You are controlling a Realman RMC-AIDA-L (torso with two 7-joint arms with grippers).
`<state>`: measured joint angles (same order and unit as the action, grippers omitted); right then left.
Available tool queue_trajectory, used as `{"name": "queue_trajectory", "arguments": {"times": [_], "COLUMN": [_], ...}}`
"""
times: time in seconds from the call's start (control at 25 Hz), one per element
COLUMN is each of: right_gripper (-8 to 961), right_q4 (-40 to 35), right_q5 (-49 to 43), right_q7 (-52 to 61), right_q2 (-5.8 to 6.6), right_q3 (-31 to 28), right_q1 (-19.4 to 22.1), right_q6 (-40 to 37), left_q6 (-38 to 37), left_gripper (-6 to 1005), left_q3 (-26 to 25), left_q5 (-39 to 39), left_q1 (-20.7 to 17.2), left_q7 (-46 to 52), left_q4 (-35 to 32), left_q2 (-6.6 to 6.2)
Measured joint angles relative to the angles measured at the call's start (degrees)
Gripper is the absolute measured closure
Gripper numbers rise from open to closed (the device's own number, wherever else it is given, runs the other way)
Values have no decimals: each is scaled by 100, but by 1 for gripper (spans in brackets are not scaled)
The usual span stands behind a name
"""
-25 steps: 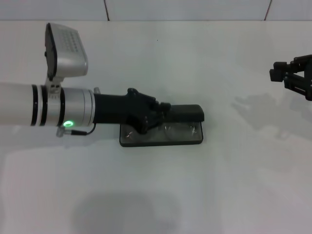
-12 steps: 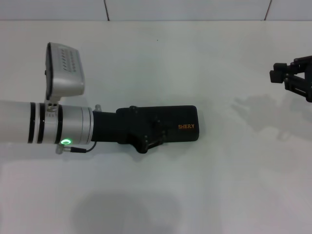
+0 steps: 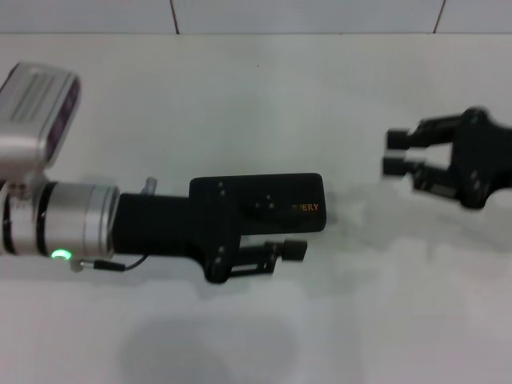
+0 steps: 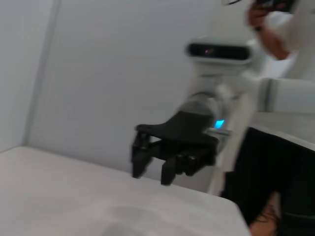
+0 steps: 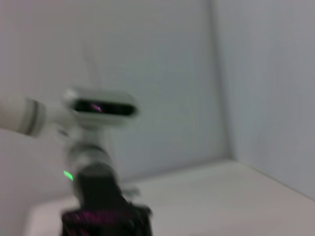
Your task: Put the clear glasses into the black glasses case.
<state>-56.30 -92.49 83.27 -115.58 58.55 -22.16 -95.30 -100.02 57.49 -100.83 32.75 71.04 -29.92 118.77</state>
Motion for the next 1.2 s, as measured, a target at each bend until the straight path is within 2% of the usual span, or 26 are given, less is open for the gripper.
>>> {"name": "queue_trajectory", "arguments": {"times": [0.12, 0.2, 0.32, 0.48, 0.52, 0.64, 0.72, 0.88, 1.2], "right_gripper": [815, 651, 530, 371, 332, 214, 173, 92, 92], "right_q4": [719, 993, 1171, 1208, 1211, 1217, 1219, 1195, 1191], "right_q5": [47, 34, 33, 50, 51, 54, 82, 173, 285], "right_q7": [-390, -568, -755, -754, -752, -752, -752, -753, -803], "right_q2": [-12, -14, -27, -20, -18, -16, -20, -31, -35], "right_q3": [100, 267, 527, 676, 680, 715, 766, 801, 825], "right_q1": [-291, -357, -373, -378, -373, -370, -372, -378, -387], "right_q6": [-329, -342, -319, -343, -366, -387, -417, -456, -431], "left_q6": [-192, -291, -662, -773, -844, -865, -866, -861, -838], "left_gripper": [653, 575, 468, 341, 313, 228, 172, 141, 133], "left_q3": [-2, -29, -38, -39, -39, -38, -38, -39, -37], "left_q5": [-40, -6, 464, 628, 657, 680, 693, 673, 671], "left_q1": [-137, -218, -390, -498, -558, -596, -628, -633, -645], "left_q7": [-222, 61, 249, 299, 385, 384, 360, 264, 185], "left_q4": [0, -13, -17, -129, -248, -294, -324, -307, -282], "left_q2": [-7, -105, -334, -399, -454, -483, -487, -481, -472]}}
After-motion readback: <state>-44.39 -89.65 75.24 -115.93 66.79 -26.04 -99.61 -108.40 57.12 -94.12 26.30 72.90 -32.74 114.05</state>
